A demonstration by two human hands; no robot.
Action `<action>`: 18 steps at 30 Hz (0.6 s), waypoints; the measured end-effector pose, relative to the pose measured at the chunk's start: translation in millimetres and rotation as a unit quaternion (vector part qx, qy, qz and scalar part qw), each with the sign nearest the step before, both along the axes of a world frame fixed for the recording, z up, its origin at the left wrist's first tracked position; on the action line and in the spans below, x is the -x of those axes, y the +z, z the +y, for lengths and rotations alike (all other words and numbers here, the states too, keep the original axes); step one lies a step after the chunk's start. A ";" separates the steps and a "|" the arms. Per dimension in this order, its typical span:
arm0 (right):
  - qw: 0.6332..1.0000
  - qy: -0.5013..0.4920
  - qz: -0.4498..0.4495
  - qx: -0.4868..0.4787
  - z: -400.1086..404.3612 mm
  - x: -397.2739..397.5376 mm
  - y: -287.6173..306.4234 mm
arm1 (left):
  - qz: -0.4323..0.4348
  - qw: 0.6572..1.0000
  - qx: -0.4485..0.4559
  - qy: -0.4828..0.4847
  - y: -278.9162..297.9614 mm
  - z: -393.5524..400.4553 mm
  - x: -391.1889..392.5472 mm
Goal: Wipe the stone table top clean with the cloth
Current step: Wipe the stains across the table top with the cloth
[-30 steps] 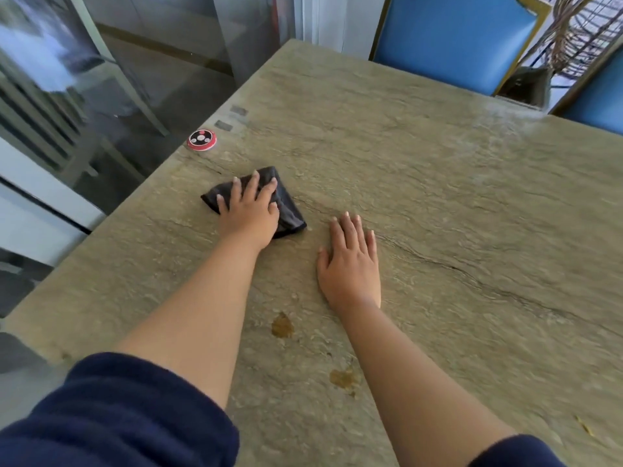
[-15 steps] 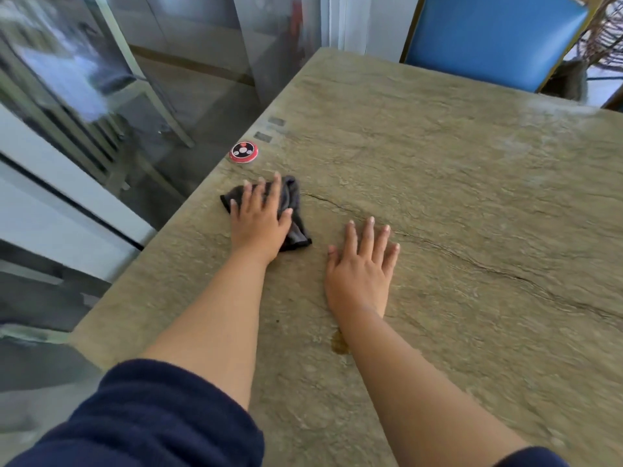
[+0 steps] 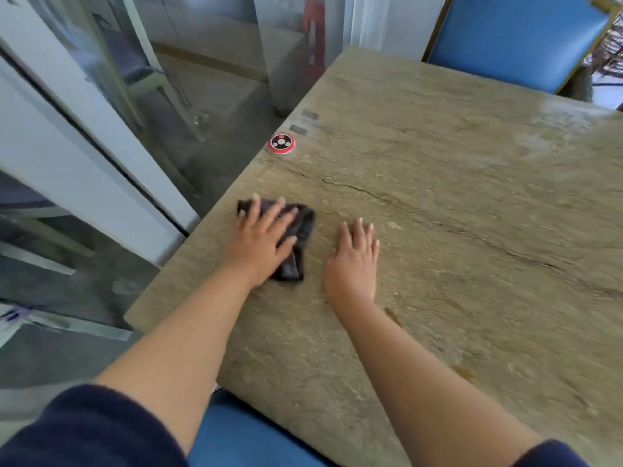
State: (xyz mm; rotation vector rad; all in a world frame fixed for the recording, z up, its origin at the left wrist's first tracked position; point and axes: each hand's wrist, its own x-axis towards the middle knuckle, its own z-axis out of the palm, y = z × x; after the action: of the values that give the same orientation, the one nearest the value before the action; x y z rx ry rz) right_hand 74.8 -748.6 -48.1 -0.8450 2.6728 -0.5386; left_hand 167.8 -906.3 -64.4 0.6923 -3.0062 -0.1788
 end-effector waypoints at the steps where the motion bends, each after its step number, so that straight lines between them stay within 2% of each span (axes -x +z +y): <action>1: 1.000 0.010 0.018 0.001 -1.9 -9.0 -4.1 | -0.002 0.998 -0.005 0.059 -0.1 -8.2 4.5; 2: 0.999 0.016 0.039 -0.001 -2.8 -13.6 -8.0 | -0.010 0.995 -0.013 0.095 1.2 -10.3 7.1; 4: 0.998 0.015 0.062 -0.006 -4.3 -13.5 -12.8 | -0.002 0.996 -0.002 0.086 2.2 -0.5 0.0; 7: 0.998 0.013 0.066 -0.022 -6.7 -16.1 -13.6 | 0.016 0.999 0.020 -0.029 0.1 28.0 -42.6; 9: 0.997 0.015 0.072 -0.031 -7.5 -17.7 -12.0 | 0.002 0.992 -0.005 -0.123 -1.2 39.2 -73.7; 11: 0.997 0.010 0.070 -0.030 -6.5 -17.5 -9.4 | -0.012 0.976 -0.049 -0.212 3.5 28.4 -90.2; 13: 0.998 -0.002 0.051 -0.024 -6.9 -22.2 -6.7 | -0.030 0.963 -0.035 -0.265 3.9 3.9 -88.8; 15: 0.999 -0.015 0.033 -0.013 -9.7 -39.8 -5.2 | -0.042 0.981 -0.023 -0.190 4.4 -18.0 -74.3; 18: 0.998 0.007 0.055 -0.019 -7.7 -69.5 -8.3 | -0.023 0.998 -0.046 0.043 4.7 -18.7 -46.2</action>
State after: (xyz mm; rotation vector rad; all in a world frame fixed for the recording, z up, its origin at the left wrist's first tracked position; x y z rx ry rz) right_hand 144.3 -756.4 -56.4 -0.9074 2.7634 -0.4495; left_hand 214.0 -925.0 -59.7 0.8451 -3.0197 -0.3040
